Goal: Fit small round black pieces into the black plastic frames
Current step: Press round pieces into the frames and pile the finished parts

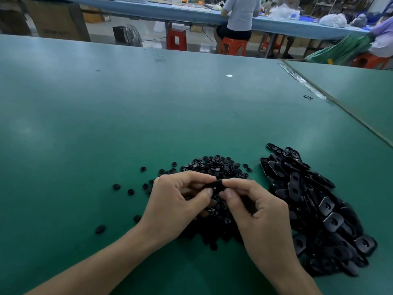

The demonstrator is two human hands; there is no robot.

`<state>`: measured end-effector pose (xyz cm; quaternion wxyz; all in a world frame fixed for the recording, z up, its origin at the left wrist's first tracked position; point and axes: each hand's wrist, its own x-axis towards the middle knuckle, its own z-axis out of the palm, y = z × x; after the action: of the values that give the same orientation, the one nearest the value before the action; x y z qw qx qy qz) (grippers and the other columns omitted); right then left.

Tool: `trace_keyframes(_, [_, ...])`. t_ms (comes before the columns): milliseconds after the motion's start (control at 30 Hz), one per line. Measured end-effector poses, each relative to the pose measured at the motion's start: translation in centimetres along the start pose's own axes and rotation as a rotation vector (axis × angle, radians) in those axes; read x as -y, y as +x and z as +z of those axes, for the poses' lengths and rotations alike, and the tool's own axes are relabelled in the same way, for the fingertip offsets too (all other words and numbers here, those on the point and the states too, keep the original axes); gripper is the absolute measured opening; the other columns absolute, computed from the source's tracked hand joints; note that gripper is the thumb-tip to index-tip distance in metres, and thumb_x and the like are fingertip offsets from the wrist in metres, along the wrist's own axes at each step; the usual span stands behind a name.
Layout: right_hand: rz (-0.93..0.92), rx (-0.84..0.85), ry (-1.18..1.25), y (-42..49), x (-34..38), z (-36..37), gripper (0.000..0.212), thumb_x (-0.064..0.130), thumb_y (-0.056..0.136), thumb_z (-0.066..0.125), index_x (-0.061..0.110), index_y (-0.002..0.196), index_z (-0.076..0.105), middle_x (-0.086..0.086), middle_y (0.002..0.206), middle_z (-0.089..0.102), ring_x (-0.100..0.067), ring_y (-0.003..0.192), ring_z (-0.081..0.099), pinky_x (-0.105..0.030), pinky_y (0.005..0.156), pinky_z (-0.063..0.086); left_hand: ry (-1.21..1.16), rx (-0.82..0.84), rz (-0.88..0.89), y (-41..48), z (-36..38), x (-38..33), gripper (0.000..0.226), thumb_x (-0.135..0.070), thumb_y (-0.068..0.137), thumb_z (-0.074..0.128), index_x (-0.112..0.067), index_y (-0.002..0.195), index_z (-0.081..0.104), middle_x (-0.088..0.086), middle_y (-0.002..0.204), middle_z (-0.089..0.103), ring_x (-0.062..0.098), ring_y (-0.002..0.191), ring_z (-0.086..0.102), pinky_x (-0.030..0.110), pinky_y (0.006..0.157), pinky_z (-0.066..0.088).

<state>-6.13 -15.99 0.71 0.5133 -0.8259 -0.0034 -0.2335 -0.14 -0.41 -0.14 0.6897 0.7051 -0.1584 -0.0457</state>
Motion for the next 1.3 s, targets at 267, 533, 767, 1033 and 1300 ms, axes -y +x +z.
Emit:
trace_keyframes(267, [0.033, 0.009, 0.019, 0.04, -0.06, 0.05, 0.020, 0.017, 0.092, 0.068, 0.037, 0.090, 0.072, 0.015, 0.087, 0.071, -0.008, 0.081, 0.067, -0.013, 0.065, 0.050, -0.059, 0.039, -0.028, 0.35, -0.32, 0.11, 0.024, -0.007, 0.080, 0.072, -0.025, 0.095, 0.079, 0.006, 0.080, 0.078, 0.023, 0.073, 0.077, 0.024, 0.056, 0.058])
trace_keyframes(533, [0.142, 0.011, 0.187, 0.03, -0.45, 0.15, 0.022, 0.017, 0.090, 0.071, 0.036, 0.099, 0.074, 0.009, 0.082, 0.073, -0.009, 0.077, 0.068, -0.021, 0.070, 0.054, -0.082, 0.050, -0.026, 0.26, -0.47, 0.27, 0.022, -0.008, 0.079, 0.073, -0.020, 0.097, 0.077, 0.008, 0.080, 0.077, 0.023, 0.070, 0.076, 0.025, 0.055, 0.058])
trace_keyframes(767, [0.219, 0.022, 0.328, 0.18, 0.11, -0.12, 0.026, 0.008, 0.089, 0.071, 0.033, 0.090, 0.077, 0.008, 0.079, 0.075, -0.001, 0.070, 0.066, -0.011, 0.064, 0.049, -0.104, 0.055, -0.031, 0.16, -0.50, 0.06, 0.019, -0.011, 0.076, 0.074, -0.020, 0.092, 0.077, 0.008, 0.078, 0.077, 0.023, 0.069, 0.076, 0.024, 0.054, 0.057])
trace_keyframes(1033, [0.250, 0.027, 0.309, 0.18, -0.16, -0.02, 0.025, 0.013, 0.088, 0.072, 0.037, 0.097, 0.072, 0.001, 0.083, 0.073, -0.006, 0.071, 0.065, -0.020, 0.067, 0.054, -0.097, 0.074, -0.022, 0.29, -0.67, -0.05, 0.019, -0.011, 0.077, 0.074, -0.019, 0.093, 0.078, 0.007, 0.076, 0.077, 0.023, 0.069, 0.076, 0.022, 0.054, 0.057])
trace_keyframes(1300, [0.175, 0.021, 0.227, 0.19, 0.07, -0.01, 0.025, 0.011, 0.090, 0.070, 0.035, 0.090, 0.075, 0.004, 0.077, 0.073, -0.012, 0.069, 0.066, -0.021, 0.063, 0.055, -0.126, 0.087, -0.035, 0.41, -0.74, -0.19, 0.022, -0.007, 0.076, 0.072, -0.021, 0.092, 0.080, 0.008, 0.077, 0.077, 0.023, 0.070, 0.076, 0.024, 0.057, 0.058])
